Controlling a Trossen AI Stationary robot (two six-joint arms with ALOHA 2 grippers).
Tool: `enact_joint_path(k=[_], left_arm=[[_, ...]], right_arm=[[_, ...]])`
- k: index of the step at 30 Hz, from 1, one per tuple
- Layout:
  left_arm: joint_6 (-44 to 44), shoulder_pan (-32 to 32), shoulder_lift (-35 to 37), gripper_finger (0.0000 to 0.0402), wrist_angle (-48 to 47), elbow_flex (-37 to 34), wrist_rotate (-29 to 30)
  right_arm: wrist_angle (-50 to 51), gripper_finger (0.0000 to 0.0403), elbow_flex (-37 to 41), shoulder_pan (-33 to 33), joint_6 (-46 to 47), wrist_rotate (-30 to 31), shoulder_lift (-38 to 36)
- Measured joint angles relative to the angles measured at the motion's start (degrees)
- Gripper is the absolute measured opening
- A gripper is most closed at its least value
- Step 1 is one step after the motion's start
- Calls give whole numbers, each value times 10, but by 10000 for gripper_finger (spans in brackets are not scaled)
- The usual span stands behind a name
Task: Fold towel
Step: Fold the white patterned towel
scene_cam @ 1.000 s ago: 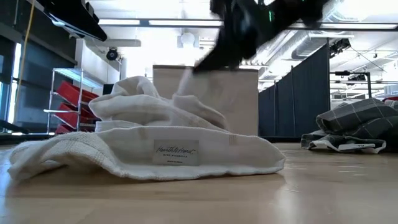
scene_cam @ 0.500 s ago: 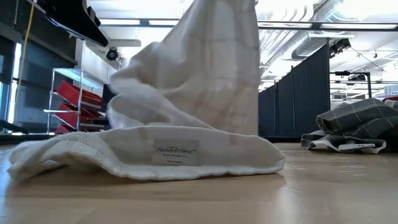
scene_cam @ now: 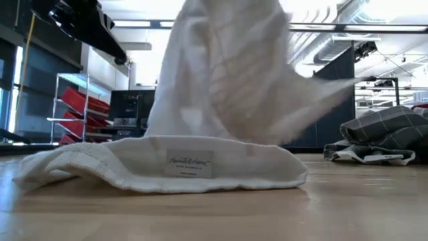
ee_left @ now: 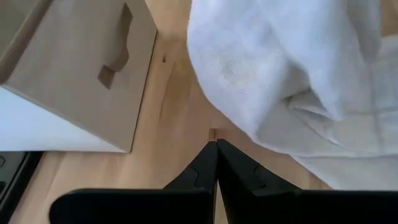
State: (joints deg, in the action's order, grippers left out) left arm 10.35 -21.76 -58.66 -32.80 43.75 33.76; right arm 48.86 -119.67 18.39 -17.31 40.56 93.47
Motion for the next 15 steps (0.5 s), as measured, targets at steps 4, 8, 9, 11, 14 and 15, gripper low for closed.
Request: enact_joint_path(k=[4, 8, 9, 11, 14, 15], left_arm=[[0, 0, 0, 0, 0, 0, 0], [0, 0, 0, 0, -4, 0, -1], [0, 0, 0, 0, -4, 0, -2], [0, 0, 0, 0, -4, 0, -2], [-1, 0, 0, 0, -4, 0, -3], [-1, 0, 0, 0, -4, 0, -3]], right_arm=[[-25, 0, -41, 0, -4, -11, 0], [21, 0, -59, 0, 73, -61, -1], [46, 0, -59, -1, 101, -85, 0], [88, 0, -48, -6, 160, -144, 2], [110, 0, 9, -7, 225, -222, 4], [100, 0, 37, -7, 240, -237, 5]])
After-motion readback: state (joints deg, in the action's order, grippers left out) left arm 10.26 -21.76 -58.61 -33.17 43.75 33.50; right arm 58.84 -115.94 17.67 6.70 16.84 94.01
